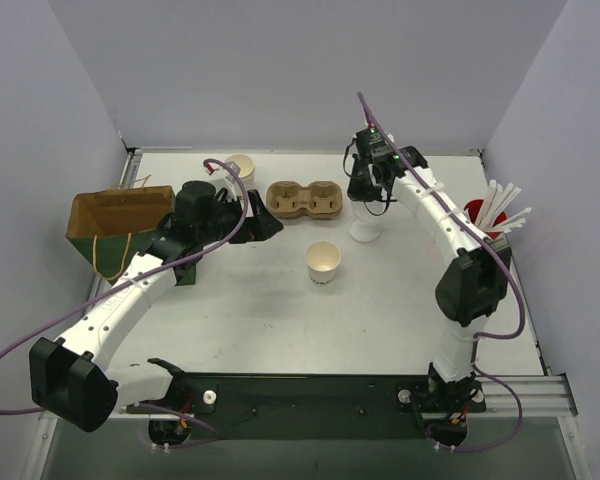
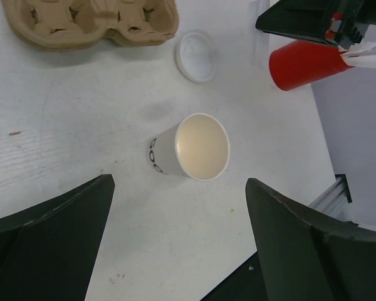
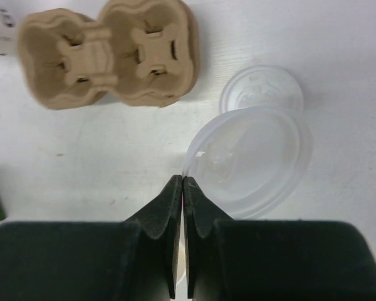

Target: Pack the takeout coffee

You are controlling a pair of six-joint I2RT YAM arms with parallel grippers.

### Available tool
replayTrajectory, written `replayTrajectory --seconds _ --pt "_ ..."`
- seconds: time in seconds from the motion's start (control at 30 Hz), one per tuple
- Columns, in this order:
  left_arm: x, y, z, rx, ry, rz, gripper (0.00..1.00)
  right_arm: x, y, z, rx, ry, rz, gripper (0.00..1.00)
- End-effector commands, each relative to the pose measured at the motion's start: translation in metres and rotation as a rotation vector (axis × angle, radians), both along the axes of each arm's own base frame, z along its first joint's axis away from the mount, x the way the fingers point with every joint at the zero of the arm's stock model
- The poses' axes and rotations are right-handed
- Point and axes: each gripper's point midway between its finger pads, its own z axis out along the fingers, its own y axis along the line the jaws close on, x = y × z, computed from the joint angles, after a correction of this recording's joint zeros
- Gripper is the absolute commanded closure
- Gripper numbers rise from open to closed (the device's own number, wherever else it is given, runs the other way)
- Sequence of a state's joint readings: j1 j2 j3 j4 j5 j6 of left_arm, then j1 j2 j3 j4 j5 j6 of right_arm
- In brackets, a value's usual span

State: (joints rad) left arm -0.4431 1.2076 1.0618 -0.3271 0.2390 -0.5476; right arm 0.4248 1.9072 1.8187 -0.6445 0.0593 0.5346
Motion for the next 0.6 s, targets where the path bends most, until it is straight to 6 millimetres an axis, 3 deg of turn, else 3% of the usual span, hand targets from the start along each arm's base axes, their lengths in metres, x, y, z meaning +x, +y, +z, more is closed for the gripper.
replayTrajectory --seconds 0.0,0.13,0.2,0.23,0.3,0.33,0.37,0.4,0.57 --pt "0.003 -0.026 0.038 -0.19 -0.077 -0.078 0.03 -0.037 0.018 0.068 0.209 -0.052 0.08 1.0" --pt "0.006 -0.027 0.043 -0.216 -0.085 -0.064 0.03 -0.063 0.029 0.103 0.346 -0.09 0.137 1.0" --pt "0.003 -0.031 0.044 -0.243 -0.081 -0.081 0.02 -0.073 0.033 0.104 0.397 -0.08 0.156 1.0" --pt "0.0 -0.035 0.046 -0.27 -0.091 -0.112 0.03 -0.081 0.041 0.117 0.468 -0.091 0.191 1.0" --pt "-0.007 -0.042 0.054 -0.313 -0.101 -0.167 0.02 -0.09 0.046 0.114 0.515 -0.072 0.206 1.0" --pt "-0.008 -0.044 0.06 -0.331 -0.128 -0.185 0.03 -0.098 0.052 0.124 0.578 -0.076 0.236 1.0" --pt "-0.011 -0.046 0.063 -0.344 -0.134 -0.201 0.03 -0.103 0.054 0.118 0.594 -0.055 0.239 1.0" --pt "-0.015 -0.048 0.065 -0.354 -0.133 -0.226 0.02 -0.106 0.056 0.13 0.631 -0.087 0.262 1.0" --pt "-0.025 -0.054 0.074 -0.431 -0.124 -0.275 0.03 -0.125 0.067 0.141 0.775 -0.072 0.316 1.0"
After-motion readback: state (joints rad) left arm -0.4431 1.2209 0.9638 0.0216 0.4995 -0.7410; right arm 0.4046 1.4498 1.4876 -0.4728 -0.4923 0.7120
